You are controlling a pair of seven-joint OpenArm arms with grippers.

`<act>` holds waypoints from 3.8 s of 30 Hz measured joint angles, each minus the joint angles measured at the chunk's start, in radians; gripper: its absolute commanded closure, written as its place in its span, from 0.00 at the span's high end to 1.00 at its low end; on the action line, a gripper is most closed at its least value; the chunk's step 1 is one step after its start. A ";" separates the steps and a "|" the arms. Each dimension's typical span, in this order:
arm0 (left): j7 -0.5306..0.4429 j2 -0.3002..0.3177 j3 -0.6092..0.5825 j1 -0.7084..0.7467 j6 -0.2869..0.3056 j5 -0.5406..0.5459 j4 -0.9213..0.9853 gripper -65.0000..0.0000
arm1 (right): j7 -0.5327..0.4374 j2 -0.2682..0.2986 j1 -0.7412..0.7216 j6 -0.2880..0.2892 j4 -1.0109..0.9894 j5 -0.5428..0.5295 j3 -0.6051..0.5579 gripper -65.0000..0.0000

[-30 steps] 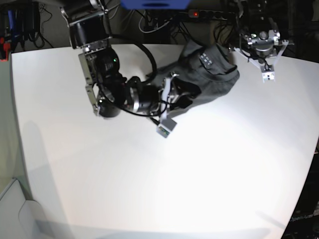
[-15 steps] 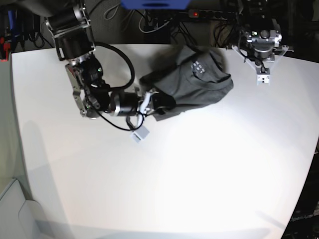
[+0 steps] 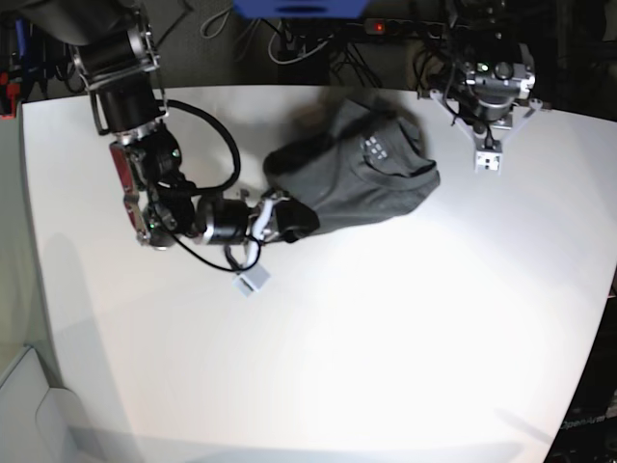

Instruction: Layout the t-shirt on the table in an organized manner, then fold the t-shirt properly

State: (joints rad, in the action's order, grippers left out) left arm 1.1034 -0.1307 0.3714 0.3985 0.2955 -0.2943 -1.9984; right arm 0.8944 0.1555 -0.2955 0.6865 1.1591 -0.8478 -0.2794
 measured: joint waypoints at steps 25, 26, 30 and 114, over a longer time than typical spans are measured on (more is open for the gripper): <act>0.138 -0.032 0.431 -0.198 0.405 0.134 -0.010 0.80 | 0.092 0.040 0.100 0.001 0.222 0.005 0.048 0.25; 0.174 -0.034 0.476 -0.215 0.405 0.194 -0.010 0.80 | 0.090 0.040 0.099 0.001 0.222 0.003 0.048 0.25; 0.290 -0.031 0.640 -0.259 0.402 0.446 -0.010 0.80 | 0.090 0.035 0.099 0.001 0.222 0.002 0.048 0.25; -0.091 0.190 -0.088 -0.331 -0.030 1.120 0.591 0.06 | 0.087 0.138 0.089 0.002 0.137 -0.007 0.077 0.25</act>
State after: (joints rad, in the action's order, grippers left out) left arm 1.0126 0.0597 0.2836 0.0677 0.2657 0.8253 -1.4071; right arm 0.9813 0.2939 -0.2062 0.6884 1.2957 -0.8547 -0.2024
